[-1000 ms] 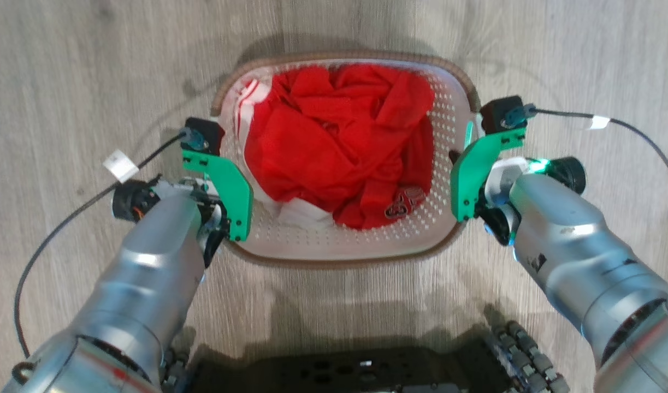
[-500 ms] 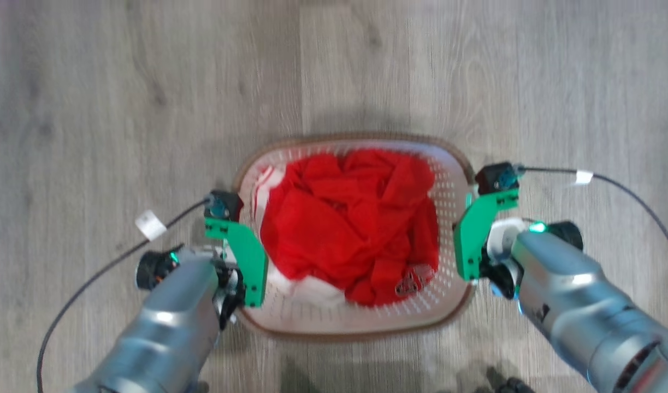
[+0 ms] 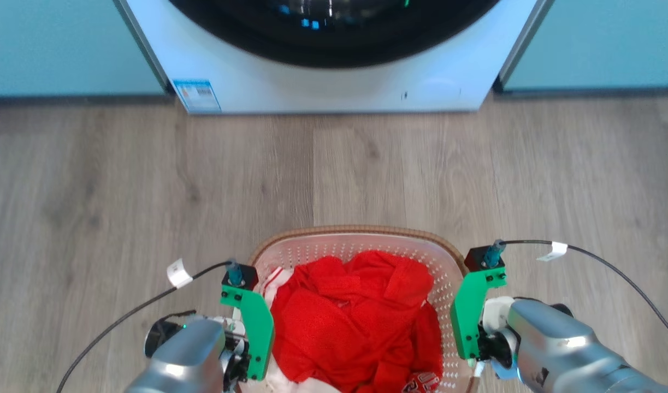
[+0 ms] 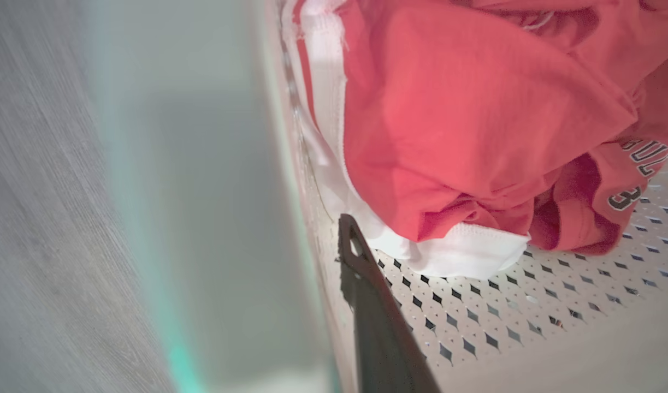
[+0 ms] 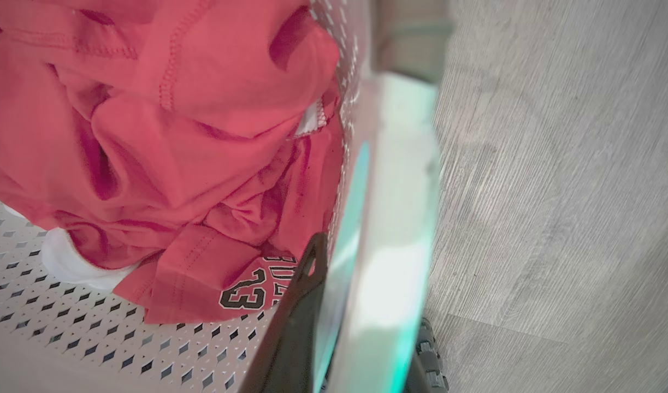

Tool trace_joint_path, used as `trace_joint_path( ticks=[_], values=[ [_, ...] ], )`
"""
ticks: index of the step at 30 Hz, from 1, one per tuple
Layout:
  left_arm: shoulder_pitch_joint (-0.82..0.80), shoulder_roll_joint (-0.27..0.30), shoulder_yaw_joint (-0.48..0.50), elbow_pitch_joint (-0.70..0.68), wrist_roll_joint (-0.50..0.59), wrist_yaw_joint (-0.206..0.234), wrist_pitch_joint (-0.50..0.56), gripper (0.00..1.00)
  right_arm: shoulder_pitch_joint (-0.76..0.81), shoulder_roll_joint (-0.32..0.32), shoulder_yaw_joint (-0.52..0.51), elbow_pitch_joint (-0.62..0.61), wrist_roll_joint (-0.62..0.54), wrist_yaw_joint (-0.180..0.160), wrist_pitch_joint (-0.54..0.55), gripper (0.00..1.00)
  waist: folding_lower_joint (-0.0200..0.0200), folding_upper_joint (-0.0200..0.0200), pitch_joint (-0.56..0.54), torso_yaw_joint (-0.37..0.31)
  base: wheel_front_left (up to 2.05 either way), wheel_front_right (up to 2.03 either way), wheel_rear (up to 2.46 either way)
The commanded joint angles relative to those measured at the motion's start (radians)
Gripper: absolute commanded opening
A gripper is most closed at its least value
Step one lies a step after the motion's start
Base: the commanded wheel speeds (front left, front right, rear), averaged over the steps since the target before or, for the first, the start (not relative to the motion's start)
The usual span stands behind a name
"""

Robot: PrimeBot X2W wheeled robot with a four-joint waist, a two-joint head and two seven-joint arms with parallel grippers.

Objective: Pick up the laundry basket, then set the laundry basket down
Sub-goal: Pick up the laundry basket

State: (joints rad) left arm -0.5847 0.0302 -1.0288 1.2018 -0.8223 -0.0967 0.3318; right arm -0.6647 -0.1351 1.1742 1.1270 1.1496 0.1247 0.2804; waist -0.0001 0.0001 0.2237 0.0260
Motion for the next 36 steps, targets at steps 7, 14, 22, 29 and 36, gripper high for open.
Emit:
trace_joint_path(
  ticks=[7, 14, 22, 29, 36],
  values=[
    [0.012, 0.02, -0.074, -0.052, -0.026, -0.033, 0.124, 0.0, -0.001, -0.033, 0.048, -0.052, 0.024, 0.006, 0.045, 0.0, 0.0001, -0.0001, -0.184, 0.029, 0.0, 0.0, 0.0],
    [0.026, 0.02, -0.118, -0.099, -0.101, -0.034, 0.228, 0.0, 0.028, -0.038, 0.064, -0.068, 0.06, 0.006, 0.054, 0.0, 0.0001, -0.0001, -0.263, 0.045, 0.0, 0.0, 0.0],
    [0.015, 0.02, -0.151, -0.106, -0.15, -0.034, 0.239, 0.0, 0.03, -0.036, 0.078, -0.075, 0.083, 0.006, 0.064, 0.0, 0.0001, -0.0001, -0.293, 0.049, 0.0, 0.0, 0.0],
    [0.007, 0.02, -0.174, -0.093, -0.177, -0.034, 0.234, 0.0, 0.037, -0.044, 0.086, -0.072, 0.099, 0.006, 0.066, 0.0, 0.0001, -0.0001, -0.286, 0.052, 0.0, 0.0, 0.0],
    [0.001, 0.02, -0.191, -0.089, -0.201, -0.034, 0.229, 0.0, 0.037, -0.041, 0.091, -0.069, 0.113, 0.006, 0.07, 0.0, 0.0001, -0.0001, -0.275, 0.048, 0.0, 0.0, 0.0]
  ],
)
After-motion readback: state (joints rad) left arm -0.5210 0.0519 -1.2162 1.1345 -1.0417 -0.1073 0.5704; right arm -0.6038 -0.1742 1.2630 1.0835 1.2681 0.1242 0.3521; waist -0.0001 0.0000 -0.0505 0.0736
